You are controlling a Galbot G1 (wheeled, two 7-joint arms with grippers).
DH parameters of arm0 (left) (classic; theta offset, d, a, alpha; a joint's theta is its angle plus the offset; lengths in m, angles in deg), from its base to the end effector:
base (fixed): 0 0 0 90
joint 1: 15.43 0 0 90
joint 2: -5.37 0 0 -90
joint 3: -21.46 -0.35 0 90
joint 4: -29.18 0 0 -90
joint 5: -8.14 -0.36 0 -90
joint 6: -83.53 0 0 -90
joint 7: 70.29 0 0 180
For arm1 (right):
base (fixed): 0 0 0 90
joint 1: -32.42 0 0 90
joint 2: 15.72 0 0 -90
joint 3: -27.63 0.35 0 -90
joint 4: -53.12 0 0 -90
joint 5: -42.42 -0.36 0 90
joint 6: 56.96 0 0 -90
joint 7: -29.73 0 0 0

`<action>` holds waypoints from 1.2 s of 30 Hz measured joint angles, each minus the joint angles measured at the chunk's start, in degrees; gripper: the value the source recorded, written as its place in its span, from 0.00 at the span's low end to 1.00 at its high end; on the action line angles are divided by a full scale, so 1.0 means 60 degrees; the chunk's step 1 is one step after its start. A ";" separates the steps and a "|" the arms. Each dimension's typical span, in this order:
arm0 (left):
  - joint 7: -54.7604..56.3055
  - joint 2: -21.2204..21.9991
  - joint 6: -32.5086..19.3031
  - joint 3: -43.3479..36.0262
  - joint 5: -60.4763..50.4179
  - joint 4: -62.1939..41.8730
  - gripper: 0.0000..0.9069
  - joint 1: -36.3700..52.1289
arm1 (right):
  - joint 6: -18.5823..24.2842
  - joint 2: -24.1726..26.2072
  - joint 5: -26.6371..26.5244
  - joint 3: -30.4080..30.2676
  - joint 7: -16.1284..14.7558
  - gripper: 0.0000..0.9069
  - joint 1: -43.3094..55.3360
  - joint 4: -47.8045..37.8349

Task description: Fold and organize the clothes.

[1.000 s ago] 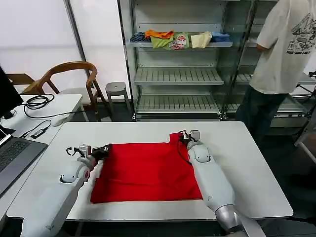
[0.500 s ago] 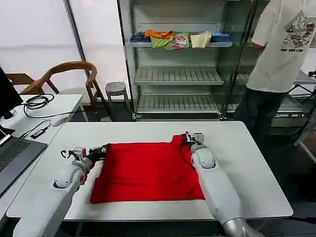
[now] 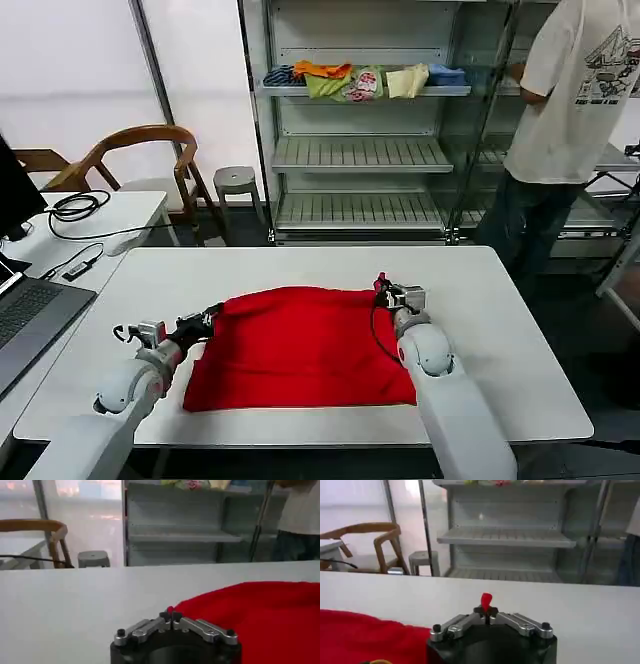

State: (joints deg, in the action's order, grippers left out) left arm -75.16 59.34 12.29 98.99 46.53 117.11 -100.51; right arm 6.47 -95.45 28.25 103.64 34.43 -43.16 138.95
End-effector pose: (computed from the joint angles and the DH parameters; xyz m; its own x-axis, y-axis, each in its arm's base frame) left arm 0.3791 0.1507 -0.3079 -0.8925 0.2364 0.3842 0.2276 0.9713 -0.0689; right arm 0.4335 0.0183 -0.2867 -0.9345 -0.1400 0.3273 -0.1521 0.9883 -0.0114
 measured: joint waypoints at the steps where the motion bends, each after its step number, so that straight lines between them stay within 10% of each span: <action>1: -0.0004 -0.0024 -0.0001 0.0050 0.0009 0.0046 0.02 -0.0076 | -0.0012 0.0034 -0.0008 0.0005 0.0002 0.00 -0.0084 0.0120; 36: -0.0030 -0.0133 -0.0163 0.1315 -0.0194 0.2101 0.02 -0.2514 | -0.0190 0.0844 -0.0025 0.0158 0.0118 0.00 -0.2593 0.2958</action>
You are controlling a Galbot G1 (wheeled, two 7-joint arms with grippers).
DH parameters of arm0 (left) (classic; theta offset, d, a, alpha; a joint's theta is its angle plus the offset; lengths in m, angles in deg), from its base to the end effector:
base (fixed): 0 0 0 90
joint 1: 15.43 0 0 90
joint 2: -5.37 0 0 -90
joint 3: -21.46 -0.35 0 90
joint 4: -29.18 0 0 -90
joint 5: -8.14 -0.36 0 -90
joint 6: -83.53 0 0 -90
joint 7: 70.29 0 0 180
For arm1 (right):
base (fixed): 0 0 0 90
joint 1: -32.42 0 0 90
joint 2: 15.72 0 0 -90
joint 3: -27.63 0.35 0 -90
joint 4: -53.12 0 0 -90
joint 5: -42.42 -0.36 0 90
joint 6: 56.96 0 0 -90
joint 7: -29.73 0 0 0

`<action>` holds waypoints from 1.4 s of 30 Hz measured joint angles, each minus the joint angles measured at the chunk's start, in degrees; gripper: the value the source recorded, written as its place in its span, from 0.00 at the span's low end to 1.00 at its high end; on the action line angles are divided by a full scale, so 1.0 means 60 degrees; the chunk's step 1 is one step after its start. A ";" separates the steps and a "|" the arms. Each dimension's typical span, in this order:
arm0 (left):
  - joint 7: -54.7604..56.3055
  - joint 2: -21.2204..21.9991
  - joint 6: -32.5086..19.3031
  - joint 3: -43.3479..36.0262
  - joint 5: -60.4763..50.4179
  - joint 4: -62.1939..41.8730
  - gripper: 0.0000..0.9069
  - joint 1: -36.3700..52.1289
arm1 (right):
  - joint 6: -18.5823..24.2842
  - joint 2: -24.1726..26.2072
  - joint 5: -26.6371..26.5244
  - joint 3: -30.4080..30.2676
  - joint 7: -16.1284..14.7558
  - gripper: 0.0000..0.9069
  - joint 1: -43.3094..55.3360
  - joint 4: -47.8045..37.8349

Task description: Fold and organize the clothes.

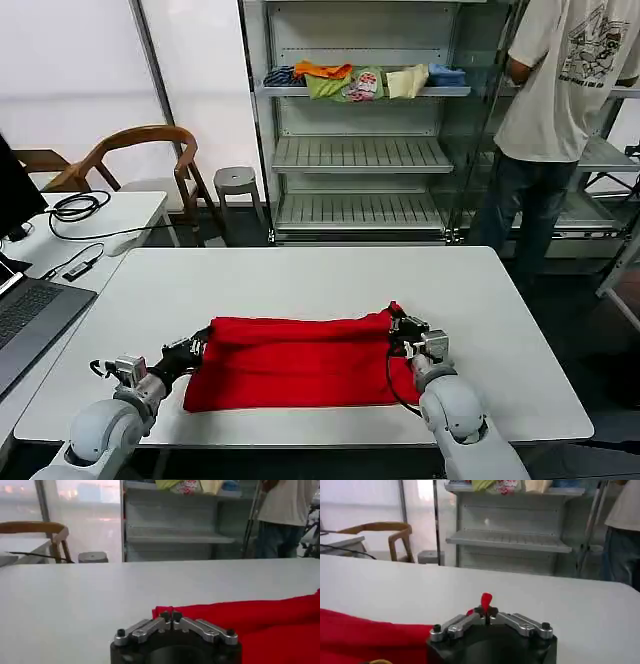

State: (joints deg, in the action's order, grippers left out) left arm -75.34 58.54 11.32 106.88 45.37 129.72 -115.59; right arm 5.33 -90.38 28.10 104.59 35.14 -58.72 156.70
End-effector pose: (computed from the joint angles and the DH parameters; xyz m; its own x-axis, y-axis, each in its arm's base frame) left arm 0.3042 0.1477 -0.3028 -0.8922 0.2572 0.3713 0.2497 0.9659 -0.0692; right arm 0.3353 0.0059 -0.2836 -0.9311 -0.1657 0.3251 -0.1885 0.9813 -0.0397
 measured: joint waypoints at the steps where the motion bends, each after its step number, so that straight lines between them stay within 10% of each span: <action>1: 0.0002 -0.0001 0.0008 0.0022 -0.0001 0.0043 0.02 -0.0036 | -0.0007 0.0019 -0.0002 -0.0009 0.0002 0.00 -0.0050 0.0063; 42: 0.0365 0.0117 0.0654 0.0669 -0.0293 0.1211 0.02 -0.1284 | 0.0015 0.0054 0.0106 0.0087 -0.0022 0.00 -0.0494 -0.0006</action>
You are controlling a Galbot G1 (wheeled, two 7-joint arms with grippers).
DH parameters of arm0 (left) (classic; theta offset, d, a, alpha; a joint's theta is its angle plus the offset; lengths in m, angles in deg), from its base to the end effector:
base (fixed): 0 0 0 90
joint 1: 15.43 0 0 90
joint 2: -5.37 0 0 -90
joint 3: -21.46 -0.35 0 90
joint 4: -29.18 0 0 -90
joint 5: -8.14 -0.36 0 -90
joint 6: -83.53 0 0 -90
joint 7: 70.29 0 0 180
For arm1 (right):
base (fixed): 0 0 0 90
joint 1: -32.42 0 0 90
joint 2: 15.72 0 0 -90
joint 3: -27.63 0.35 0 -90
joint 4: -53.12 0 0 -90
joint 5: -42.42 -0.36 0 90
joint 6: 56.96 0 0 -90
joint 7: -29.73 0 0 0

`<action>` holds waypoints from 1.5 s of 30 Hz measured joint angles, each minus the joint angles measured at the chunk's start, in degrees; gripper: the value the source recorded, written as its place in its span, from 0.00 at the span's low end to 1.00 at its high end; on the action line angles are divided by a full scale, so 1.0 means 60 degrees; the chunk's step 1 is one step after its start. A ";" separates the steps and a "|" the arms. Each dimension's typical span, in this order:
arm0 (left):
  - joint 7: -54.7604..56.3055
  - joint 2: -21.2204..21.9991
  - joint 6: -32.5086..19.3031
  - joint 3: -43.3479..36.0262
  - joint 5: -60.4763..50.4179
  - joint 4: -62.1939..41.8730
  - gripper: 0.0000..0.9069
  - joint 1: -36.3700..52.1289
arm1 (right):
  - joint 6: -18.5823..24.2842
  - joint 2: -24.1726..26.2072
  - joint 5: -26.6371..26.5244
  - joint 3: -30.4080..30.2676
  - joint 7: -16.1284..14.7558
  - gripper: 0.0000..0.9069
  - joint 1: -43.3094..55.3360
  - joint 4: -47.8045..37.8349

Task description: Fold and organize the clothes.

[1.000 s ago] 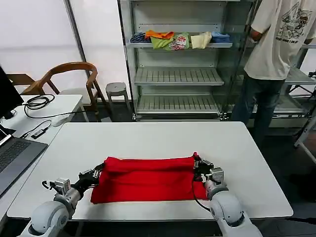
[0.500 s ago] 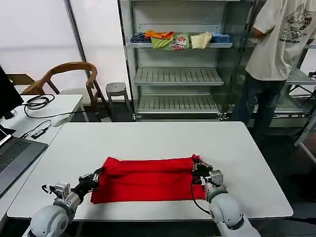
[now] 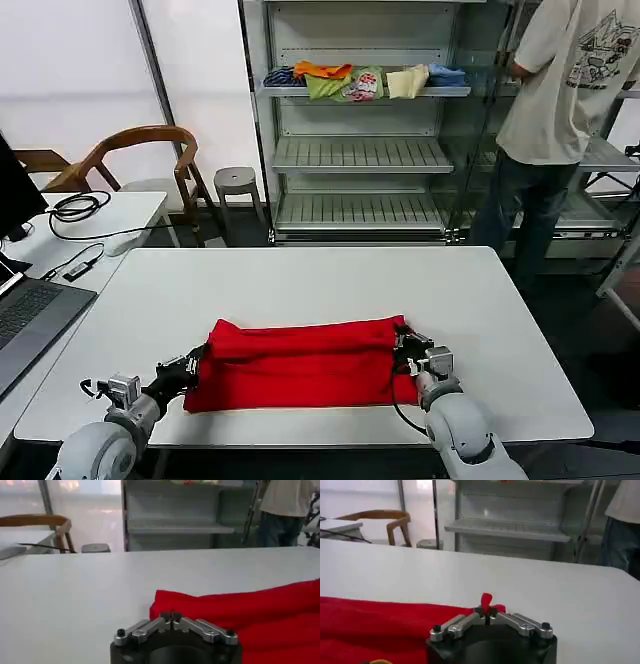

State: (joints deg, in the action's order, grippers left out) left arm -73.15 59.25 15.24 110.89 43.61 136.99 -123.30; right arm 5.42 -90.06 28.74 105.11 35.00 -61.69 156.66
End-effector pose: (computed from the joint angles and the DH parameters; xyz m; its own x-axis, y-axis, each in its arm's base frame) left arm 0.2661 0.1387 -0.2915 -0.8758 0.2284 0.4251 0.2307 0.9719 -0.0471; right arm 0.3210 0.0013 -0.3001 -0.9164 -0.1531 0.3698 -0.1829 0.9820 -0.0465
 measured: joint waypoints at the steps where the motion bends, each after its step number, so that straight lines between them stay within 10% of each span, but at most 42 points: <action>1: 0.0021 0.0000 0.0030 0.0025 -0.0015 0.0047 0.02 -0.0037 | 0.0008 -0.0004 0.0005 0.0000 -0.0006 0.00 -0.0008 -0.0009; 2: 0.0028 -0.0002 0.0051 0.0040 -0.0036 0.0088 0.02 -0.0081 | 0.0021 -0.0005 0.0021 -0.0002 -0.0009 0.00 -0.0022 -0.0016; 3: 0.0044 0.0002 0.0080 0.0046 -0.0065 0.0116 0.53 -0.0131 | 0.0027 -0.0004 0.0032 -0.0010 -0.0009 0.11 -0.0036 -0.0017; 4: 0.0063 0.0016 0.0115 0.0047 -0.0093 0.0133 1.00 -0.0181 | 0.0027 -0.0004 0.0038 -0.0020 -0.0012 1.00 -0.0053 -0.0016; 45: 0.2795 0.0771 0.0663 -0.0783 0.0065 0.1092 1.00 0.0023 | 0.0185 0.0450 -0.0137 0.1661 -0.0138 1.00 -0.2404 0.2405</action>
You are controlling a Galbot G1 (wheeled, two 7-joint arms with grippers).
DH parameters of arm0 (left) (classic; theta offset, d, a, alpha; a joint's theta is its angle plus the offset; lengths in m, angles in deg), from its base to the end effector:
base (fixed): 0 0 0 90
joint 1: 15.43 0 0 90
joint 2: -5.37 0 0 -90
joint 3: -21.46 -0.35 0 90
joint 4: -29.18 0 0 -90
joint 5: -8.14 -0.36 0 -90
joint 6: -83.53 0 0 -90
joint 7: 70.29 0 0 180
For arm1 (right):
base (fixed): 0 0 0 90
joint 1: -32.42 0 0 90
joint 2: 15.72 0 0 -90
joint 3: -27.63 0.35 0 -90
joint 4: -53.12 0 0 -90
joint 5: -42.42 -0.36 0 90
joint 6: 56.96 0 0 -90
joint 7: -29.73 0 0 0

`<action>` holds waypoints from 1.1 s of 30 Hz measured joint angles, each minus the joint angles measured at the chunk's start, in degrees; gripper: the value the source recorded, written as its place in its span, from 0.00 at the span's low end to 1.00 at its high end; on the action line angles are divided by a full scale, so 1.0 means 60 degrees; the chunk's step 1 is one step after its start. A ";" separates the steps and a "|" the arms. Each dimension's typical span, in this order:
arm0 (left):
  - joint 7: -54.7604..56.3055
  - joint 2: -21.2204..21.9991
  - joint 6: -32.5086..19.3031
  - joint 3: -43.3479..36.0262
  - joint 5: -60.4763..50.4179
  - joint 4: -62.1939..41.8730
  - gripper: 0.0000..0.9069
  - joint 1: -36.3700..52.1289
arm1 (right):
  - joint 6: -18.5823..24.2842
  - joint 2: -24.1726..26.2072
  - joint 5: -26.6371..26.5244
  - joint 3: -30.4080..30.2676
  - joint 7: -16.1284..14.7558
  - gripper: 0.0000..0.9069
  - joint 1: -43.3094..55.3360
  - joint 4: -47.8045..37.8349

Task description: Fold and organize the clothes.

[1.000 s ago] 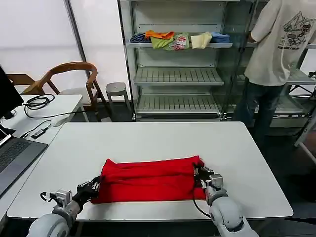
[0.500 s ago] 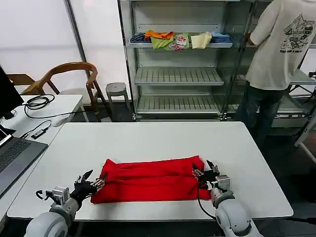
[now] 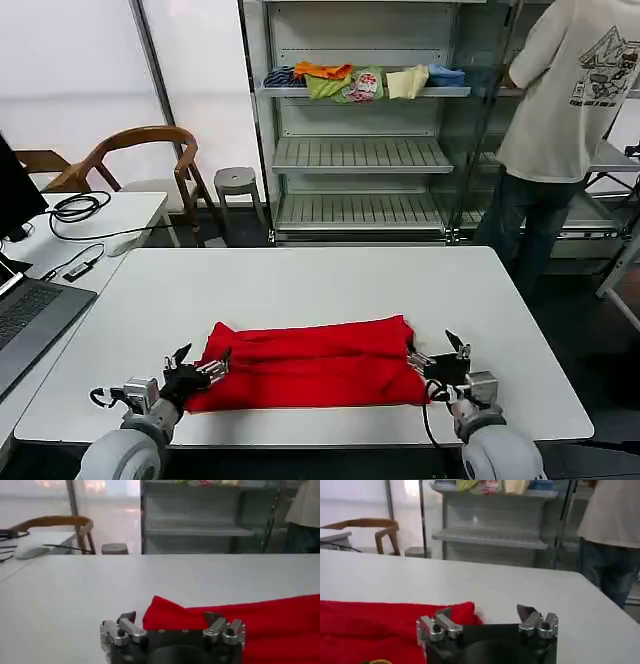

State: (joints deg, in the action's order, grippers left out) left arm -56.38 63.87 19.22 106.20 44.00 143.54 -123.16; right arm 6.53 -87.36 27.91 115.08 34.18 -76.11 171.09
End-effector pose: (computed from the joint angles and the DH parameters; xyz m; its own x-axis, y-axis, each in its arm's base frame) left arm 0.2540 0.0797 -0.2781 -0.8968 0.0809 0.4350 0.0728 0.9967 -0.0351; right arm 0.2451 -0.0436 -0.2682 -0.9430 -0.0832 0.3221 -0.1089 0.9921 -0.0623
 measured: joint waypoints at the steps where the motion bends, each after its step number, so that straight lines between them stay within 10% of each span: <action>1: 0.0163 0.0033 -0.0006 -0.0071 0.0037 -0.0043 1.00 0.0035 | 0.0023 -0.0020 0.0006 0.0054 -0.0004 1.00 -0.0087 0.0062; 29: 0.2235 0.0272 -0.0130 -0.1001 0.0188 -0.1031 1.00 0.0717 | 0.0041 -0.0471 0.0453 -0.0047 -0.0021 1.00 -0.0407 0.0201; 33: 0.2251 0.0282 -0.0095 -0.1038 0.0193 -0.1119 0.02 0.0766 | 0.0039 -0.0508 0.0510 -0.0101 -0.0017 1.00 -0.0341 0.0149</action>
State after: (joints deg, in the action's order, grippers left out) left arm -42.87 65.57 18.65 99.97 45.16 136.82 -118.56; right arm 6.76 -90.40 30.97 114.47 34.08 -78.16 171.99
